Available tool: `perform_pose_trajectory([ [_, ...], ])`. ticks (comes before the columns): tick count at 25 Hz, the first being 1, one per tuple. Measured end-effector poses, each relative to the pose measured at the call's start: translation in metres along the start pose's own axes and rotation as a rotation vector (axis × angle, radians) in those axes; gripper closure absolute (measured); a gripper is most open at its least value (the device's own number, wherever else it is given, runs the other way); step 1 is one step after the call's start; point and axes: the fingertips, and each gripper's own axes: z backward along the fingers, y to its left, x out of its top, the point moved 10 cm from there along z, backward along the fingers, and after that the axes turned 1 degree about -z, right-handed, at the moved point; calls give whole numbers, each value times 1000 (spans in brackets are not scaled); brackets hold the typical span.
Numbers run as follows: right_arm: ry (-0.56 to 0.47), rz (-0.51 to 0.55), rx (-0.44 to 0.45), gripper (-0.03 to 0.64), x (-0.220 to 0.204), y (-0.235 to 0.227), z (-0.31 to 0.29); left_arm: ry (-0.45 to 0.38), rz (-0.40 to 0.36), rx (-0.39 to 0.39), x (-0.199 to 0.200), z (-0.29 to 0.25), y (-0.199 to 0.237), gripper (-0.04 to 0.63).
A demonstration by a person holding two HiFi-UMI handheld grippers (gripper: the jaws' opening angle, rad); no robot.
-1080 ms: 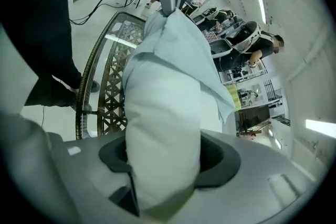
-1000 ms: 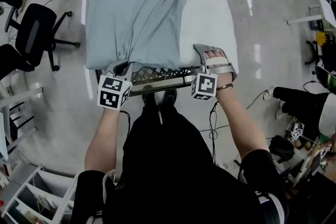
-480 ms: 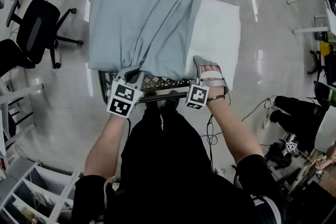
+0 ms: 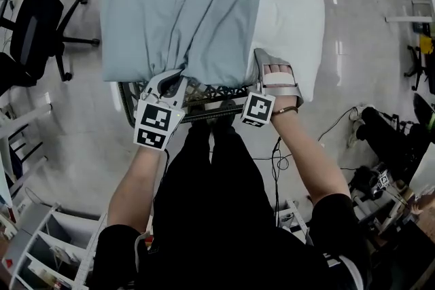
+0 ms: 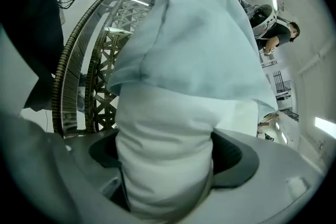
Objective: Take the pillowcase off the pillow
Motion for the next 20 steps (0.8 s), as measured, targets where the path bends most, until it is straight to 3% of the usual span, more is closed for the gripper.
perform_pose_trajectory([
  [3, 56, 16, 45, 157, 5, -3, -4, -5, 9, -7, -2, 0, 0, 588],
  [6, 42, 30, 57, 182, 5, -4, -5, -5, 14, 1, -5, 2, 2, 588],
  [10, -24, 9, 7, 314, -3, -11, 8, 14, 14, 25, -9, 5, 8, 588],
  [13, -40, -33, 17, 376, -7, -24, 27, 19, 23, 37, -4, 13, 14, 588],
  [20, -45, -92, 69, 417, -8, -89, 91, -29, -26, 65, 36, 48, 27, 588],
])
